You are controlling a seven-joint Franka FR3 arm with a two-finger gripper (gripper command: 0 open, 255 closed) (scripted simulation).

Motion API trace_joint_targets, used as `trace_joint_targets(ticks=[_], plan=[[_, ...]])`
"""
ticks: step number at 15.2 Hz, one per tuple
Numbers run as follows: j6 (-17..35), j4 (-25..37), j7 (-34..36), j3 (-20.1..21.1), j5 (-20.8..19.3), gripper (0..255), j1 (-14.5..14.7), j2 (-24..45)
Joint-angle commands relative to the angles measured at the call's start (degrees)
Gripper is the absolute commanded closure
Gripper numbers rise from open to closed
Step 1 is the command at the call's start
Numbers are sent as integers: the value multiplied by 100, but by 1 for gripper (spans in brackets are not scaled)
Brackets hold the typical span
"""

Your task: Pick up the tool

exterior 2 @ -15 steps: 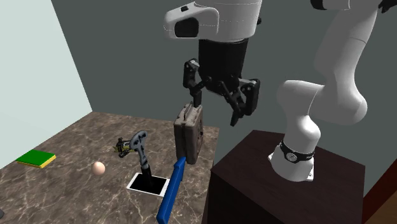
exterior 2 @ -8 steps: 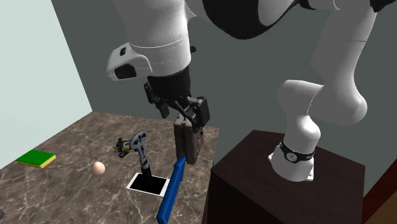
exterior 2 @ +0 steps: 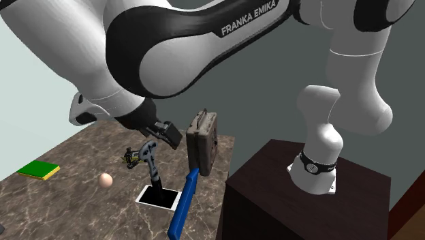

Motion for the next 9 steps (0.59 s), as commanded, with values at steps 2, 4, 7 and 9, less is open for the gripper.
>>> trace_joint_targets(ticks=[2, 4, 7, 9], plan=[[-229, 826, -401, -60, -35, 0, -178, 862], [-407, 1414, -662, -90, -72, 0, -312, 1432], [-650, 2165, -959, -117, -120, 0, -474, 2112], [-526, 2059, -911, -107, -111, 0, -477, 2140]])
